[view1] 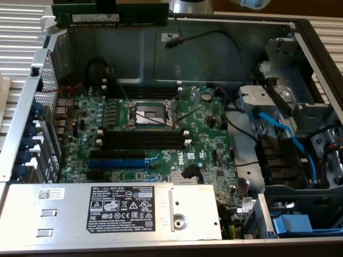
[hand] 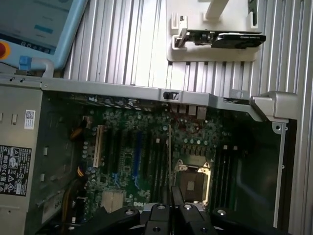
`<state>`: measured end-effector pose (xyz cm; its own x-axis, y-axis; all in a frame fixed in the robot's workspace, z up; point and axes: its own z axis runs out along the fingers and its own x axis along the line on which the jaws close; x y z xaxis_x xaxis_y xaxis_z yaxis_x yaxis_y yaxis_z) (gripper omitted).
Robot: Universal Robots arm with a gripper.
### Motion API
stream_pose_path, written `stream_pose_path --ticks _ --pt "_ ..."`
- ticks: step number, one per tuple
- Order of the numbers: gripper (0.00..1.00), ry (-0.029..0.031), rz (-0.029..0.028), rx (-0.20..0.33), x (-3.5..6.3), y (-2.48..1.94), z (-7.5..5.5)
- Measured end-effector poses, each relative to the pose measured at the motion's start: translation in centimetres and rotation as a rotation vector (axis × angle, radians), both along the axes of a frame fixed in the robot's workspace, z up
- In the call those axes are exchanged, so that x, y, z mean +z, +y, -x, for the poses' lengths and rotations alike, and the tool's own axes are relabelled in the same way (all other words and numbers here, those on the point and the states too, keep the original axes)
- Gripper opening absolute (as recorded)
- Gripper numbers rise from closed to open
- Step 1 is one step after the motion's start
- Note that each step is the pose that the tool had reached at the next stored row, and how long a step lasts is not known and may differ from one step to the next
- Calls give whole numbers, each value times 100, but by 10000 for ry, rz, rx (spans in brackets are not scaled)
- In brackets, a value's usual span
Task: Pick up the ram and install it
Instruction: 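Pick up the ram and move it above insertion slot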
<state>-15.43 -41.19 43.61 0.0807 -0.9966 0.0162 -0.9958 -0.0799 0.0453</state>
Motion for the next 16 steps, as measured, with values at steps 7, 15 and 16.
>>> stream_pose_path --ticks 7,15,16 --pt "12 1 54 -138 -35 15 -92" --pt "12 0 57 -358 -146 48 -167" --pt "12 0 57 -391 -157 51 -181"
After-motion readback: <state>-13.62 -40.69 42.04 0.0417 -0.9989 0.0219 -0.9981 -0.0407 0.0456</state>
